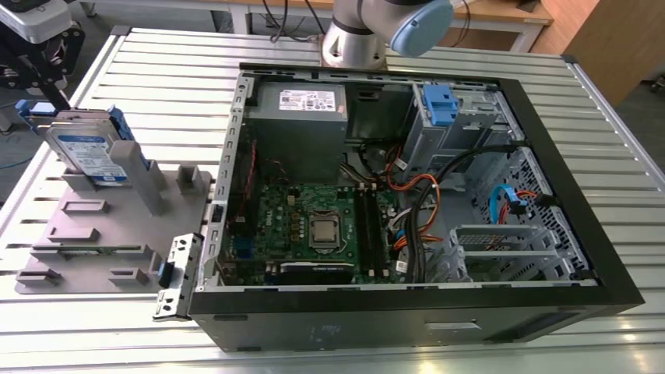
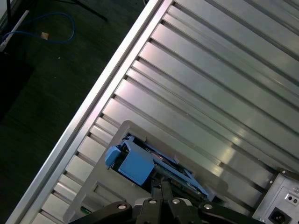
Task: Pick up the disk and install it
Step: 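Pick up the disk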
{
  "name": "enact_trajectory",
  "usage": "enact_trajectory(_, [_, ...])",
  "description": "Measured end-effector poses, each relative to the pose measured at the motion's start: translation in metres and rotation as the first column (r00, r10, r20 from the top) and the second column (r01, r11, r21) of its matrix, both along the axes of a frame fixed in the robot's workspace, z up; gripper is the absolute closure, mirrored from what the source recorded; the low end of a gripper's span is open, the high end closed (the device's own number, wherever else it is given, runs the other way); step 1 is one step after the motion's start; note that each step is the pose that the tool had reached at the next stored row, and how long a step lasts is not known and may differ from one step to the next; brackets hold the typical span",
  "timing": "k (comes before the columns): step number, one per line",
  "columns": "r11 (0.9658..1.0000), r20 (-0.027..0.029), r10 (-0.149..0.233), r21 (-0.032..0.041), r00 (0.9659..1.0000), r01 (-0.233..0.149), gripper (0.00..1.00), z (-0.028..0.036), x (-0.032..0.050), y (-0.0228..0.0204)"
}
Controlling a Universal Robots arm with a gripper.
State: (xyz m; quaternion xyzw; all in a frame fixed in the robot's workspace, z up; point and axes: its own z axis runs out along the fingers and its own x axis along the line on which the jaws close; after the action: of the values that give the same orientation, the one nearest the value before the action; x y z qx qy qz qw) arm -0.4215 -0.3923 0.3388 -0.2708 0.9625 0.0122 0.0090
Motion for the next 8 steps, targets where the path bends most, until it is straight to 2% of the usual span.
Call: enact_trajectory(8, [1.0,0.0,0.002,0.0,1.0,-0.002,0.89,0.0,0.0,0.0])
